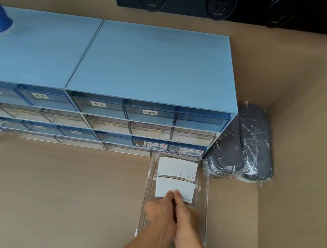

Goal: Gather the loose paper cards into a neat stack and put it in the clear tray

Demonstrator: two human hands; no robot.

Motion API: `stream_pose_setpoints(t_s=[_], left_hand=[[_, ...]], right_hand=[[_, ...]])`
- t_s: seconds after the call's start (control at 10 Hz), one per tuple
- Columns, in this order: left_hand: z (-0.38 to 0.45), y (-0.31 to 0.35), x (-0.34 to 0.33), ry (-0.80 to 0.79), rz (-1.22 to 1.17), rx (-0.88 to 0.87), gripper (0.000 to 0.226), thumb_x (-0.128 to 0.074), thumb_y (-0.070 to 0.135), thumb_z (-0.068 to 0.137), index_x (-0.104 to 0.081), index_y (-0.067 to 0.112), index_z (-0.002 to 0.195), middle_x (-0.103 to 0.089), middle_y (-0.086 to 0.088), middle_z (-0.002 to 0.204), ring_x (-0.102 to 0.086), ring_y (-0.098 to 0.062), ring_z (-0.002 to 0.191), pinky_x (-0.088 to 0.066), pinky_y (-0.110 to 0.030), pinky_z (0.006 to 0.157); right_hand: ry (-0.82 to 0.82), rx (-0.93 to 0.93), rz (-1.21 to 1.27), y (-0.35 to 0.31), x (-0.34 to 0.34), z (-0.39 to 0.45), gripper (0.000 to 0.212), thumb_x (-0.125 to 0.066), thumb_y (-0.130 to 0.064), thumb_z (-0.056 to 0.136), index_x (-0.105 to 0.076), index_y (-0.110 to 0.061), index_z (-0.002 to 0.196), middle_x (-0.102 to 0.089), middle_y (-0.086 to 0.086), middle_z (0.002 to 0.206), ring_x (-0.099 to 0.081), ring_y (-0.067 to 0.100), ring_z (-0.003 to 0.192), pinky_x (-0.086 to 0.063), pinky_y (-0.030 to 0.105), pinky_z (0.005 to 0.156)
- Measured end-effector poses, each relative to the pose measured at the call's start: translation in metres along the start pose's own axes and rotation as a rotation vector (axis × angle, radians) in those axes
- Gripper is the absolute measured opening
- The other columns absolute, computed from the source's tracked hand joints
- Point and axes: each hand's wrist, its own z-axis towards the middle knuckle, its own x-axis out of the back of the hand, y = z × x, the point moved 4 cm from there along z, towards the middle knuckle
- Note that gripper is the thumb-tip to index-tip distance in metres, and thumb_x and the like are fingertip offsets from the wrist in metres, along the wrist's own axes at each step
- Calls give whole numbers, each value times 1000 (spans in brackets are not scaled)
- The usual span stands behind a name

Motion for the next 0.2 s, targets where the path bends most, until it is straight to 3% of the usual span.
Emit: stream_pose_setpoints(t_s=[0.1, 0.2], left_hand=[[-9, 2, 3, -39, -6, -22, 38, -71, 39, 87, -67, 2, 89, -64, -7, 68, -60, -21, 58, -46, -25, 52], [-30, 13, 14, -94, -87, -60, 29, -71, 26, 90, -67, -1, 80, -65, -7, 53, -60, -19, 44, -45, -20, 42]], right_hand=[[-90, 29, 18, -1, 1, -12, 36, -75, -23, 87, -73, 13, 86, -75, 25, 84, -72, 38, 79, -60, 48, 78], [-125, 118, -20, -14, 3, -38, 35, -71, -23, 90, -68, 10, 79, -68, 21, 71, -63, 31, 69, -51, 41, 65]])
